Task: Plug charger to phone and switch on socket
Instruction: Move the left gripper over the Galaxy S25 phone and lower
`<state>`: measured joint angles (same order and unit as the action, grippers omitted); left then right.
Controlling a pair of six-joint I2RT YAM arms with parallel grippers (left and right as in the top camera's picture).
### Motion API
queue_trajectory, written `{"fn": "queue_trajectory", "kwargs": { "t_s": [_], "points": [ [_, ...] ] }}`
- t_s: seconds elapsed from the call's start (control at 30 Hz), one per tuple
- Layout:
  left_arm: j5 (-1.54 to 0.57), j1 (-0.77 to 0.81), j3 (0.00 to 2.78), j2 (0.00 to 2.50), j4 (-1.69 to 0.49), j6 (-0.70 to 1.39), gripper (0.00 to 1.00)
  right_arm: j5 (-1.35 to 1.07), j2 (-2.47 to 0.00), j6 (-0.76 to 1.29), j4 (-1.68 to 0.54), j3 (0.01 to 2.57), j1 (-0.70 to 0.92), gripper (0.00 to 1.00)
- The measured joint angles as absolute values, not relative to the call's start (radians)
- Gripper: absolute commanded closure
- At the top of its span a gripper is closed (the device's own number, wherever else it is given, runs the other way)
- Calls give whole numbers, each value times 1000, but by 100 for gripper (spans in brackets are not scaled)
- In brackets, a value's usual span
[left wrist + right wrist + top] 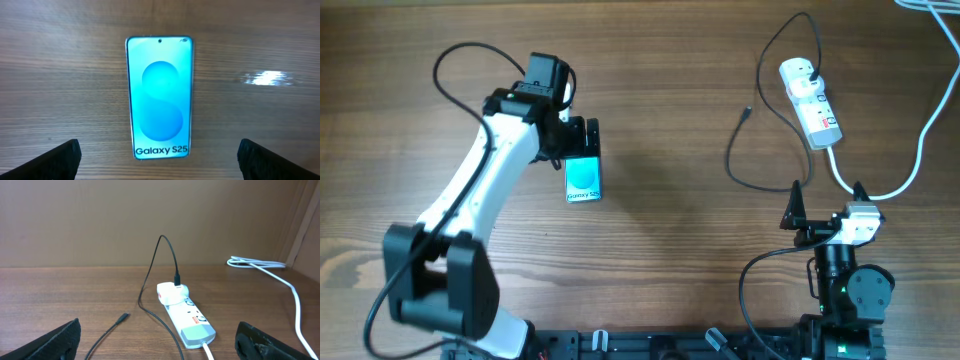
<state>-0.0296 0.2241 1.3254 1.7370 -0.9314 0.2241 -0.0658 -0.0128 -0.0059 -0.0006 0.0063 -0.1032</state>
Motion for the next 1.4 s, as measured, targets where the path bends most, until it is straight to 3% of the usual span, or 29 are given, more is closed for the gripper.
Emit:
{"fn": "queue_trajectory", "kwargs": {
  "t_s": [0.27, 1.3, 1.4],
  "points": [
    [-33, 237, 1325, 1898, -904, 252, 0, -66, -13, -6, -1, 6, -103, 0],
    [-36, 240, 1325, 1998, -875, 269, 0, -66, -13, -6, -1, 6, -103, 0],
    [-31, 252, 1328, 2011, -870, 269, 5, -66, -13, -6, -1, 6, -103, 0]
  ]
}}
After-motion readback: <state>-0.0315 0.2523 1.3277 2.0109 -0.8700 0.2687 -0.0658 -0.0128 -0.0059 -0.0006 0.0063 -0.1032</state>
